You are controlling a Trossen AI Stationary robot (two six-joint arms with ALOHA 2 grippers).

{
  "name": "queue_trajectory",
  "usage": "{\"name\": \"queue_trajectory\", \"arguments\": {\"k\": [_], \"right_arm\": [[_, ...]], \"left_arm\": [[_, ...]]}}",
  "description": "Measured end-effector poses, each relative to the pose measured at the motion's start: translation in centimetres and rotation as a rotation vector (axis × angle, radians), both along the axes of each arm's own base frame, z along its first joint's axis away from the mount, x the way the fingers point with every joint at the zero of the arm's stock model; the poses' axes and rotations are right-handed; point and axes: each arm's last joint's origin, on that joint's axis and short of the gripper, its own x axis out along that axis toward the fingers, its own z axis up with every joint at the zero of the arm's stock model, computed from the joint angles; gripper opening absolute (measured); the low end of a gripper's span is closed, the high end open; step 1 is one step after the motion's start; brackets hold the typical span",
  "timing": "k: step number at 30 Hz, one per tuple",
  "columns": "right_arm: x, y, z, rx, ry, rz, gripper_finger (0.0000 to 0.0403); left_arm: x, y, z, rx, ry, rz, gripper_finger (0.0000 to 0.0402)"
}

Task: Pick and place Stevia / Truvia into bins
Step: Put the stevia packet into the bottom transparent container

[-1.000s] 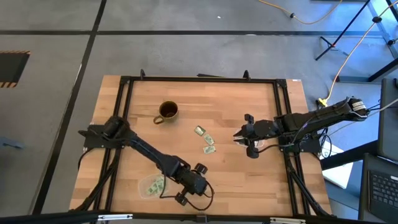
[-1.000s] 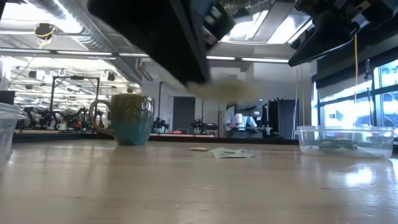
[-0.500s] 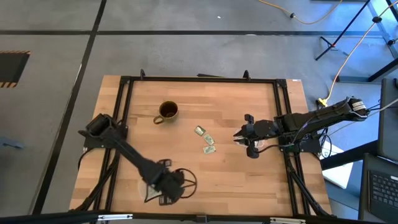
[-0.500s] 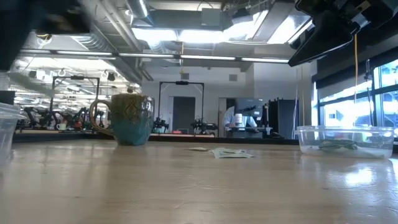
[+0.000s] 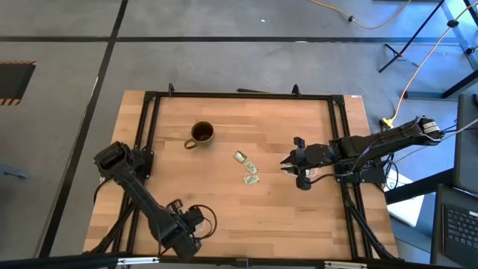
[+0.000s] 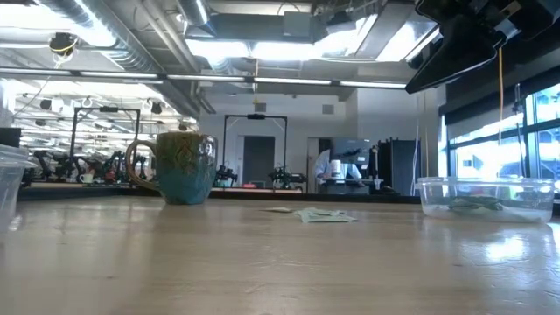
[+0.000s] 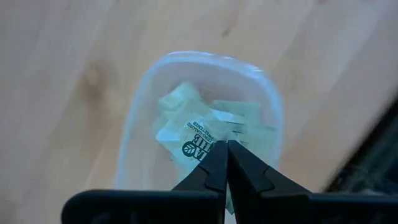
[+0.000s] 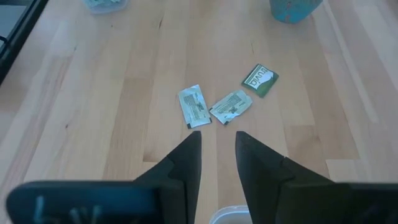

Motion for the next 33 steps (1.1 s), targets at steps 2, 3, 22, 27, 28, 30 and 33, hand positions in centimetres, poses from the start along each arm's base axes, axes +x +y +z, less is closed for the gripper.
{"name": "queue_trajectory", "arguments": {"k": [2, 3, 22, 27, 28, 30, 33], "right_arm": [[0.0, 0.0, 0.0, 0.0, 0.0, 0.0, 0.0102], [0.0, 0.0, 0.0, 0.0, 0.0, 0.0, 0.0102], [0.0, 0.0, 0.0, 0.0, -0.003, 0.0, 0.0102], [0.2, 0.0, 0.2, -0.018, -0.027, 0.018, 0.0102], [0.2, 0.0, 0.3, -0.03, -0.039, 0.028, 0.0102], [0.3, 0.1, 0.4, -0.04, -0.048, 0.038, 0.0102], [0.3, 0.1, 0.5, -0.047, -0.059, 0.045, 0.0102]], "left_arm": [[-0.3, 0.1, -0.9, 0.001, -0.002, 0.024, 0.0002], [-0.3, 0.1, -1.3, -0.008, -0.01, 0.031, 0.0002], [-1.4, 1.3, -4.2, 0.016, 0.072, 0.0, 0.0067], [-1.5, 1.4, -2.6, 0.003, 0.015, -0.018, 0.0097], [-1.5, 1.5, -2.2, 0.002, 0.0, -0.018, 0.0099], [-1.6, 1.7, -1.4, -0.001, -0.036, -0.015, 0.0099], [-1.9, 2.1, -0.1, -0.014, -0.077, -0.027, 0.0097]]}}
